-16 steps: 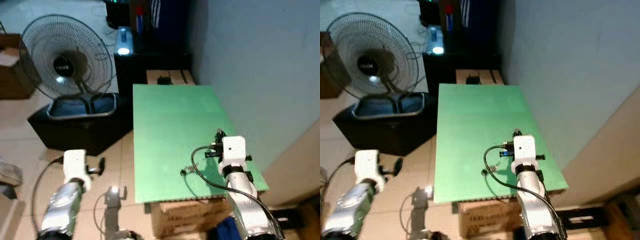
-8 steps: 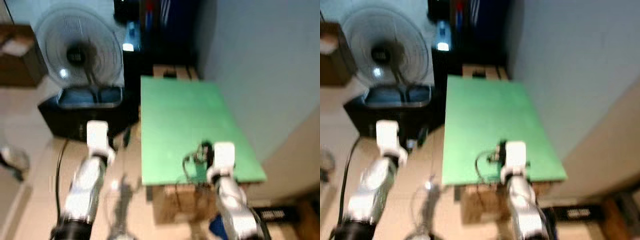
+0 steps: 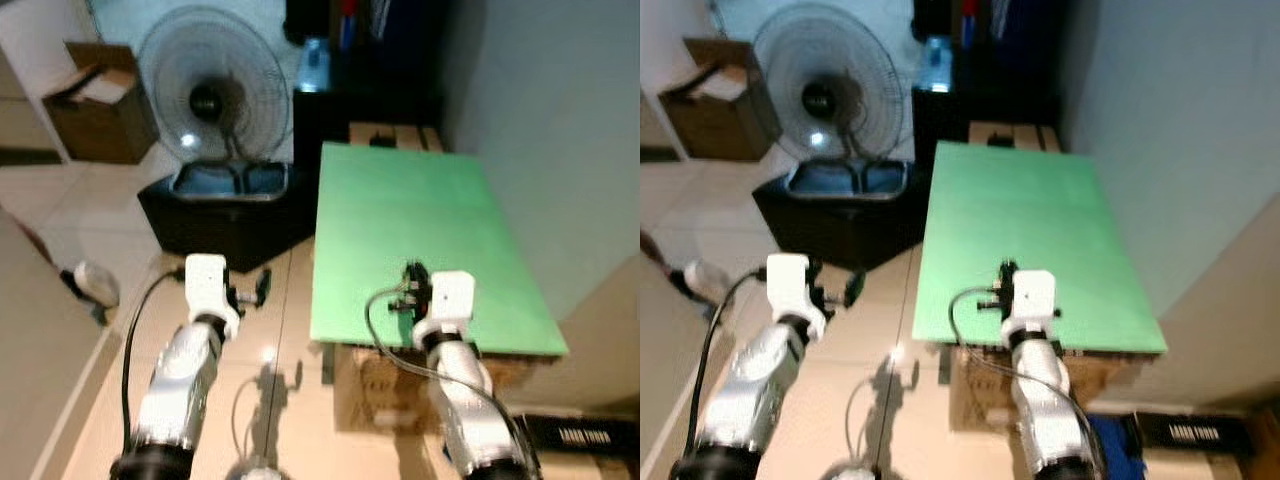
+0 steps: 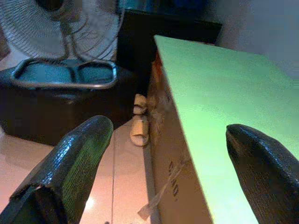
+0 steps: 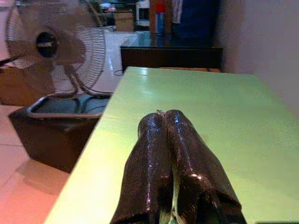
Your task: Hang keys on a hook
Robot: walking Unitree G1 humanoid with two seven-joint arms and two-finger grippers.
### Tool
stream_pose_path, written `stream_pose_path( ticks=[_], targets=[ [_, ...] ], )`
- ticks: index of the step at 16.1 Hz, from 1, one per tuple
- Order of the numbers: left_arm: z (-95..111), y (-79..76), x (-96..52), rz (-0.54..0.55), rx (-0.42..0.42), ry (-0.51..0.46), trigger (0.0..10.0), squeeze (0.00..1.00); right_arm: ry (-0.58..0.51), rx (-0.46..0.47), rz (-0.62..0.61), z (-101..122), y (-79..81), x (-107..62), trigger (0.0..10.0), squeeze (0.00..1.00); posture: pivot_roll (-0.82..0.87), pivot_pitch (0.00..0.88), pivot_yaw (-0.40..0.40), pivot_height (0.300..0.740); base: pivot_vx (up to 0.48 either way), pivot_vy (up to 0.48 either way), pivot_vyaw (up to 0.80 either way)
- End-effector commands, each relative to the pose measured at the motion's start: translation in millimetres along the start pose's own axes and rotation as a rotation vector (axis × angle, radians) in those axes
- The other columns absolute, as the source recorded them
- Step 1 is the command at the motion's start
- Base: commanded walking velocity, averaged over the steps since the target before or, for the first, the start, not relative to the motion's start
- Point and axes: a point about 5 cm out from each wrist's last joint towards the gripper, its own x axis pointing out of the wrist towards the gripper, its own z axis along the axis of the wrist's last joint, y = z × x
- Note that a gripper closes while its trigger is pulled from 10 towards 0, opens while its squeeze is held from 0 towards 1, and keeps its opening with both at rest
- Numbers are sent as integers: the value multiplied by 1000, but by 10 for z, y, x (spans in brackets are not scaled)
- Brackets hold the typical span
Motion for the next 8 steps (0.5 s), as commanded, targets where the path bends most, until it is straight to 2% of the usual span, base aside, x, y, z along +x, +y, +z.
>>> stream_pose_path(
  ticks=[1, 6, 7, 8],
  targets=[
    [46, -42, 36, -18, 10, -5, 10000, 0, -5, -5, -13, 26, -42, 30, 10000, 0, 14, 0, 6, 727, 0, 0, 0],
    [71, -52, 81, -34, 63, 14, 10000, 0, 26, -68, -24, 7, -74, 70, 10000, 0, 13, 0, 17, 727, 0, 0, 0],
    [98, -44, 101, -30, 96, 13, 10000, 0, 28, -72, 0, 11, -48, 80, 10000, 0, 15, 0, 19, 727, 0, 0, 0],
    [120, -46, 120, -25, 101, 11, 10000, 0, 21, -67, 16, 20, -23, 87, 10000, 0, 17, 0, 21, 727, 0, 431, 0]
  ],
)
